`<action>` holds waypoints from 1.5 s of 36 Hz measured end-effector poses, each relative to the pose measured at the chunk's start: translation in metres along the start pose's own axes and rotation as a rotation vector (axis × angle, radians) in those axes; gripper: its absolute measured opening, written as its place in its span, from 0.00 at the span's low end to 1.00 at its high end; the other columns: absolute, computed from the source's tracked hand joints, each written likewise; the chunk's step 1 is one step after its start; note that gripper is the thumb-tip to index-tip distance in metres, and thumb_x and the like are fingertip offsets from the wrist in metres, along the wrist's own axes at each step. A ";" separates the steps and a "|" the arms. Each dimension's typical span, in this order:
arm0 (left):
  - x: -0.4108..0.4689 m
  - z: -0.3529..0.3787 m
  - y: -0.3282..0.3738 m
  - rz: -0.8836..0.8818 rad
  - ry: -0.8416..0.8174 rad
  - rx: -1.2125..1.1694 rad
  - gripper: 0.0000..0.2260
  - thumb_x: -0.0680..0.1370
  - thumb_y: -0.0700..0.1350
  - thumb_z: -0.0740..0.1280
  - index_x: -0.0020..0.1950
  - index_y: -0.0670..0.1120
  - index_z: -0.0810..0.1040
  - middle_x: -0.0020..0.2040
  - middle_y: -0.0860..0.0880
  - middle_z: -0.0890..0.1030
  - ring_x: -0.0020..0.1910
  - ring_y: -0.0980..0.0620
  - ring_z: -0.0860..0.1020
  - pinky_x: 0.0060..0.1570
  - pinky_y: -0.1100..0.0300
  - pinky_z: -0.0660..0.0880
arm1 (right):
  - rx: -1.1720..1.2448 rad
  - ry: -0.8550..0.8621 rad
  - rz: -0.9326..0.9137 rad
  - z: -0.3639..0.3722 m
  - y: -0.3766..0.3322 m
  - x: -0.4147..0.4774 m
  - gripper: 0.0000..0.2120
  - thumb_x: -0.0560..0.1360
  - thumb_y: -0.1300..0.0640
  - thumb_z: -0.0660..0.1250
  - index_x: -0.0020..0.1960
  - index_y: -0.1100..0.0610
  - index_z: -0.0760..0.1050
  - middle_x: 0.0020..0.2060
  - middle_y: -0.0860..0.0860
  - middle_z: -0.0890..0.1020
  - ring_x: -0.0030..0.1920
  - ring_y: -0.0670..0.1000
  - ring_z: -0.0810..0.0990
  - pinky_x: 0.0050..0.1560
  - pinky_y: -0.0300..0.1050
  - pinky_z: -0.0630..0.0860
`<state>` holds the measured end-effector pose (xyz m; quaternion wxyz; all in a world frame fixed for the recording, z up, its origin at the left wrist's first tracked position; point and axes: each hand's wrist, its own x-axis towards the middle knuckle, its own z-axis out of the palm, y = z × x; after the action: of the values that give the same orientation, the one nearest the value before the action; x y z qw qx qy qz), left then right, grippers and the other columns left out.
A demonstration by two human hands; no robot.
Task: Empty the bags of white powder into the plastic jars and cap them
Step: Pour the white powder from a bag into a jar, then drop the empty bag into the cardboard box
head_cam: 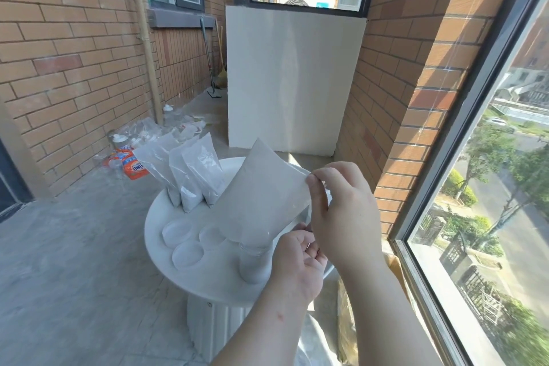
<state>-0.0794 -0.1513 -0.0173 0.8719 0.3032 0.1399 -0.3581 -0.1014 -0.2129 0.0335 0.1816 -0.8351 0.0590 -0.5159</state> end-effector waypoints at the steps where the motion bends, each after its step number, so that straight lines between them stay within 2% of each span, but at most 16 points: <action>1: 0.000 -0.001 0.000 -0.003 -0.007 -0.004 0.13 0.73 0.28 0.54 0.39 0.46 0.70 0.28 0.51 0.75 0.26 0.52 0.71 0.28 0.63 0.70 | 0.004 -0.011 -0.005 0.001 0.000 -0.001 0.09 0.80 0.54 0.63 0.45 0.56 0.80 0.47 0.50 0.79 0.42 0.56 0.78 0.37 0.55 0.76; 6: -0.001 0.000 0.001 0.020 0.008 -0.034 0.17 0.73 0.28 0.53 0.47 0.46 0.76 0.29 0.51 0.77 0.28 0.53 0.75 0.31 0.61 0.72 | 0.008 -0.041 0.027 0.004 0.005 -0.003 0.09 0.80 0.53 0.62 0.46 0.54 0.79 0.44 0.49 0.78 0.41 0.56 0.79 0.36 0.54 0.76; 9: -0.003 0.001 0.003 0.039 0.032 -0.071 0.16 0.74 0.26 0.52 0.40 0.43 0.73 0.28 0.51 0.75 0.21 0.55 0.73 0.21 0.66 0.70 | 0.007 -0.006 0.080 0.006 0.011 -0.006 0.09 0.81 0.54 0.62 0.47 0.55 0.79 0.42 0.49 0.78 0.40 0.54 0.78 0.36 0.54 0.75; 11: -0.003 0.001 0.004 0.044 0.018 -0.113 0.15 0.74 0.26 0.54 0.41 0.41 0.76 0.39 0.48 0.80 0.28 0.54 0.79 0.29 0.63 0.76 | 0.046 0.017 0.169 0.007 0.017 -0.010 0.08 0.82 0.57 0.63 0.46 0.55 0.78 0.41 0.47 0.78 0.40 0.51 0.76 0.38 0.50 0.74; 14: 0.001 0.001 0.004 0.089 0.023 -0.133 0.13 0.75 0.27 0.58 0.52 0.36 0.79 0.49 0.42 0.82 0.48 0.46 0.82 0.52 0.56 0.78 | 0.125 -0.018 0.319 0.006 0.029 -0.013 0.07 0.82 0.57 0.63 0.46 0.53 0.78 0.41 0.45 0.79 0.42 0.45 0.75 0.42 0.42 0.70; 16: 0.003 0.004 0.005 0.120 0.025 -0.126 0.15 0.74 0.27 0.58 0.56 0.35 0.78 0.49 0.42 0.81 0.50 0.45 0.81 0.52 0.56 0.77 | 0.193 -0.040 0.442 0.004 0.037 -0.012 0.08 0.83 0.55 0.62 0.47 0.50 0.77 0.42 0.44 0.80 0.44 0.44 0.77 0.43 0.39 0.70; 21: 0.004 0.013 0.010 0.218 -0.035 -0.051 0.11 0.74 0.29 0.59 0.46 0.40 0.79 0.44 0.45 0.82 0.44 0.48 0.80 0.52 0.57 0.76 | 0.323 0.029 0.763 0.001 0.059 -0.017 0.10 0.84 0.52 0.59 0.47 0.49 0.76 0.41 0.45 0.81 0.44 0.45 0.79 0.42 0.43 0.72; 24: 0.008 0.017 0.016 0.318 -0.036 0.005 0.09 0.76 0.35 0.66 0.54 0.42 0.81 0.51 0.47 0.85 0.51 0.50 0.84 0.55 0.56 0.77 | 0.383 0.082 0.945 0.001 0.073 -0.027 0.11 0.84 0.51 0.59 0.45 0.48 0.75 0.42 0.48 0.81 0.44 0.49 0.79 0.44 0.47 0.75; 29: 0.014 0.028 0.011 0.531 -0.034 0.310 0.08 0.78 0.38 0.68 0.56 0.46 0.82 0.52 0.48 0.86 0.52 0.48 0.84 0.54 0.52 0.80 | 0.436 0.153 1.150 -0.008 0.098 -0.043 0.12 0.83 0.50 0.60 0.45 0.53 0.77 0.41 0.54 0.81 0.38 0.51 0.76 0.38 0.46 0.71; 33: 0.017 0.038 -0.007 0.692 -0.034 0.665 0.05 0.77 0.46 0.69 0.51 0.51 0.82 0.48 0.53 0.86 0.51 0.50 0.83 0.53 0.51 0.79 | 0.384 0.111 1.326 -0.015 0.128 -0.059 0.11 0.78 0.48 0.59 0.43 0.52 0.75 0.38 0.56 0.79 0.38 0.56 0.76 0.42 0.53 0.78; 36: 0.021 0.047 -0.032 0.800 -0.083 0.934 0.05 0.78 0.45 0.68 0.52 0.52 0.81 0.46 0.55 0.84 0.48 0.55 0.81 0.48 0.59 0.76 | 0.185 0.091 1.345 -0.036 0.156 -0.066 0.07 0.78 0.49 0.63 0.52 0.50 0.76 0.48 0.54 0.83 0.48 0.57 0.81 0.56 0.55 0.79; 39: 0.026 0.052 -0.063 0.856 -0.160 1.183 0.03 0.78 0.46 0.68 0.49 0.54 0.78 0.45 0.57 0.83 0.45 0.56 0.80 0.42 0.63 0.72 | 0.128 0.098 1.342 -0.067 0.176 -0.072 0.12 0.76 0.55 0.69 0.58 0.52 0.71 0.51 0.56 0.80 0.52 0.57 0.79 0.55 0.47 0.74; 43: 0.037 0.046 -0.111 0.815 -0.280 1.489 0.05 0.80 0.46 0.67 0.50 0.56 0.79 0.47 0.58 0.83 0.47 0.58 0.79 0.46 0.62 0.75 | -0.004 -0.013 1.256 -0.102 0.201 -0.089 0.25 0.72 0.58 0.73 0.67 0.53 0.69 0.56 0.53 0.78 0.57 0.55 0.78 0.63 0.49 0.74; 49: 0.070 0.015 -0.157 0.750 -0.266 1.730 0.09 0.77 0.44 0.69 0.51 0.57 0.85 0.47 0.60 0.84 0.47 0.59 0.80 0.50 0.65 0.75 | -0.064 -0.382 1.074 -0.126 0.224 -0.128 0.26 0.66 0.45 0.72 0.62 0.37 0.69 0.55 0.45 0.76 0.51 0.51 0.82 0.56 0.48 0.79; 51: 0.078 0.007 -0.165 0.737 -0.251 1.746 0.09 0.77 0.41 0.70 0.50 0.53 0.87 0.48 0.59 0.84 0.49 0.58 0.80 0.51 0.68 0.73 | -0.028 -0.455 1.068 -0.133 0.218 -0.130 0.18 0.70 0.52 0.73 0.57 0.43 0.73 0.53 0.47 0.78 0.49 0.48 0.82 0.52 0.41 0.77; 54: 0.090 -0.004 -0.174 0.725 -0.259 1.739 0.08 0.76 0.39 0.71 0.48 0.51 0.87 0.48 0.57 0.85 0.49 0.58 0.81 0.49 0.75 0.69 | 0.026 -0.513 1.080 -0.129 0.223 -0.143 0.02 0.74 0.63 0.69 0.42 0.60 0.79 0.32 0.50 0.78 0.29 0.40 0.77 0.32 0.29 0.70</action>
<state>-0.1396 -0.2954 -0.1364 0.4077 0.8287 -0.3759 -0.0753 -0.2615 -0.4103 -0.1162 0.4367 -0.7826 0.4232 -0.1331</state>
